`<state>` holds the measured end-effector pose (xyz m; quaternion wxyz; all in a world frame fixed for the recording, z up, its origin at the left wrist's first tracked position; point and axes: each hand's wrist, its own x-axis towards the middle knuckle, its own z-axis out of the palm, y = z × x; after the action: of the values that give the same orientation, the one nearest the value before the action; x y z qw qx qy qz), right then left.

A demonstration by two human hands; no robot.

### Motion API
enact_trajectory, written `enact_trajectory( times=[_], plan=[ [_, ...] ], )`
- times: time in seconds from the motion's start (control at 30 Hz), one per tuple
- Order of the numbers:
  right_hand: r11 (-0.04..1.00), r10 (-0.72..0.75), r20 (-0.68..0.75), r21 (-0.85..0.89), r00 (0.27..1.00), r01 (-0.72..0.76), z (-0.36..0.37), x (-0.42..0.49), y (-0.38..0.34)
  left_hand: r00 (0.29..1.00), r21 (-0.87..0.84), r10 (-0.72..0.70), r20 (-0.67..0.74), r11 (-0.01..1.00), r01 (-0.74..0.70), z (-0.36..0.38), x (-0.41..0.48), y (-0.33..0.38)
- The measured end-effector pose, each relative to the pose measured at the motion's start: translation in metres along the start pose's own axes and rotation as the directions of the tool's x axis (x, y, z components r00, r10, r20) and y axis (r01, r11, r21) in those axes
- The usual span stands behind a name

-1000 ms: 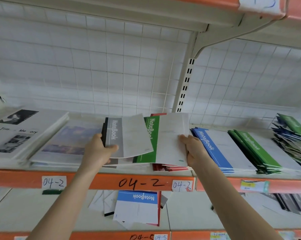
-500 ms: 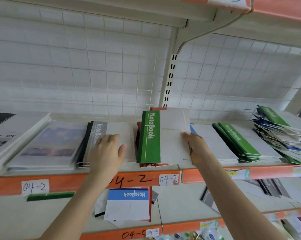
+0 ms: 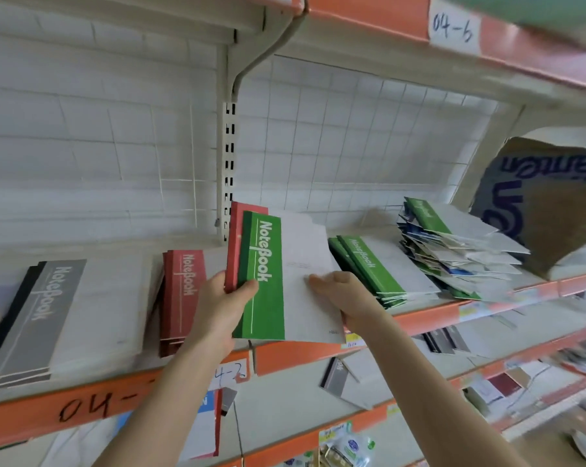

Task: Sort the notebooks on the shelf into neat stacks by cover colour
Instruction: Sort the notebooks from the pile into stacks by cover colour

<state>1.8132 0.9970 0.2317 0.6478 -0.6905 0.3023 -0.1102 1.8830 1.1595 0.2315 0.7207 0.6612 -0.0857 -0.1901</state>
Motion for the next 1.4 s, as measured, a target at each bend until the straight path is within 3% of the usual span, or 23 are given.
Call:
enact_trajectory(
  times=[0.2,0.33,0.47,0.6,0.73,0.93,1.0,1.1,1.2,1.3,1.4],
  plan=[
    [0.952,-0.104,-0.205,-0.303,0.973,0.038,-0.072,0.025,0.007,1.0,-0.131,-0.005,0.001,0.991,0.006,0.05,0.013,-0.012],
    [0.949,-0.15,-0.362,-0.314,0.92,0.031,-0.123,0.038,0.004,1.0,-0.14,-0.003,-0.012,0.99,0.001,0.072,0.023,-0.019],
    [0.878,-0.193,-0.388,-0.478,0.901,-0.018,-0.173,0.055,0.001,0.999,-0.111,0.011,-0.046,0.994,-0.016,0.087,0.027,-0.021],
    [0.727,-0.2,-0.274,-0.685,0.941,-0.044,-0.189,0.074,0.001,0.996,-0.092,0.03,-0.085,0.995,-0.038,0.097,0.027,-0.024],
    [0.513,-0.231,-0.148,-0.859,0.962,-0.009,-0.183,0.09,0.002,0.991,-0.088,0.021,-0.135,0.996,-0.034,0.101,0.029,-0.03],
    [0.33,-0.242,-0.205,-0.936,0.949,-0.118,-0.168,0.1,0.003,0.986,-0.06,0.039,-0.163,0.997,-0.05,0.097,0.019,-0.027],
    [0.271,-0.297,-0.167,-0.959,0.94,-0.085,-0.159,0.097,0.002,0.986,-0.057,0.052,-0.16,0.996,-0.061,0.093,0.015,-0.026],
    [0.248,-0.363,-0.007,-0.965,0.932,0.09,-0.133,0.092,0.003,0.98,-0.073,0.058,-0.188,0.995,-0.073,0.081,0.01,-0.026],
    [0.29,-0.382,0.117,-0.927,0.917,0.239,-0.1,0.085,0.006,0.954,-0.046,0.107,-0.279,0.991,-0.124,0.057,0.003,-0.02],
    [0.318,-0.399,0.183,-0.892,0.899,0.322,-0.074,0.078,0.008,0.912,0.189,0.198,-0.358,0.972,-0.137,0.022,-0.005,-0.014],
    [0.327,-0.408,0.203,-0.878,0.89,0.35,-0.058,0.072,0.012,0.887,0.472,0.274,-0.371,0.879,-0.074,-0.008,-0.01,-0.008]
  ],
)
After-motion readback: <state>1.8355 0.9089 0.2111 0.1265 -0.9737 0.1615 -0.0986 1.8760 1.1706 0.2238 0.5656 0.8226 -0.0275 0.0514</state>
